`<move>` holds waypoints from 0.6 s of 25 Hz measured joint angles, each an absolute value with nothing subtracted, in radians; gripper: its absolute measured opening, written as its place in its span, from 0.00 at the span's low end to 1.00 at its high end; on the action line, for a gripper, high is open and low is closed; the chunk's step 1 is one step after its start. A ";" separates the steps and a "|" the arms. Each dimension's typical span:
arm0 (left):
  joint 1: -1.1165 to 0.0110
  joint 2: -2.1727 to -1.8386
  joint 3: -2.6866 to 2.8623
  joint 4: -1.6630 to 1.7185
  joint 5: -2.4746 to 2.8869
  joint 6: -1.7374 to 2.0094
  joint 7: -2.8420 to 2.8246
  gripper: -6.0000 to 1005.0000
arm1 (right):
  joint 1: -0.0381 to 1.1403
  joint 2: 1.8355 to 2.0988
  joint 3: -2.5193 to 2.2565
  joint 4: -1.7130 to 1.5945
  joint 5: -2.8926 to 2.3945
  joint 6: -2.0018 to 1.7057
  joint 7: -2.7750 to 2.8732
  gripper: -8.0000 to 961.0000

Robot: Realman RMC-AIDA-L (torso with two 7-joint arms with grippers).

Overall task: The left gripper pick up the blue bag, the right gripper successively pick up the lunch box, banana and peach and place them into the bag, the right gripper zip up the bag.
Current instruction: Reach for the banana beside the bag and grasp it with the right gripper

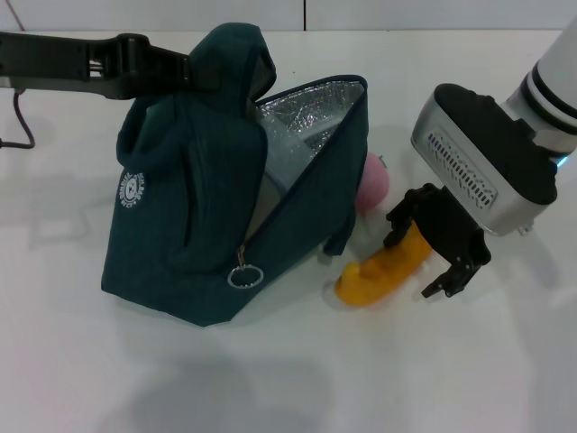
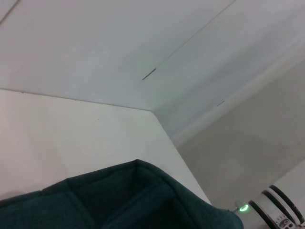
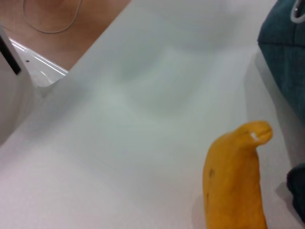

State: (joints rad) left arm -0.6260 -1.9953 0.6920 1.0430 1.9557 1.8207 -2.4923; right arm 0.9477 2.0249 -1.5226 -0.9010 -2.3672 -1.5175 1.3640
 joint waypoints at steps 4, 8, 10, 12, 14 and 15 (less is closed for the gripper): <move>-0.626 -1.996 0.693 1.043 1.956 1.821 -2.486 0.05 | 0.951 2.025 -1.530 -0.884 -2.362 -1.486 1.363 0.78; -0.628 -1.996 0.693 1.043 1.959 1.821 -2.485 0.05 | 0.954 2.025 -1.531 -0.869 -2.362 -1.466 1.361 0.77; -0.628 -1.996 0.693 1.043 1.959 1.821 -2.485 0.05 | 0.954 2.025 -1.532 -0.867 -2.366 -1.463 1.361 0.77; -0.628 -1.996 0.693 1.043 1.959 1.821 -2.485 0.05 | 0.955 2.025 -1.532 -0.869 -2.366 -1.458 1.360 0.77; -0.629 -1.996 0.693 1.043 1.959 1.821 -2.485 0.05 | 0.956 2.025 -1.532 -0.870 -2.366 -1.454 1.360 0.77; -0.630 -1.996 0.693 1.043 1.959 1.821 -2.485 0.05 | 0.956 2.025 -1.532 -0.871 -2.366 -1.451 1.360 0.77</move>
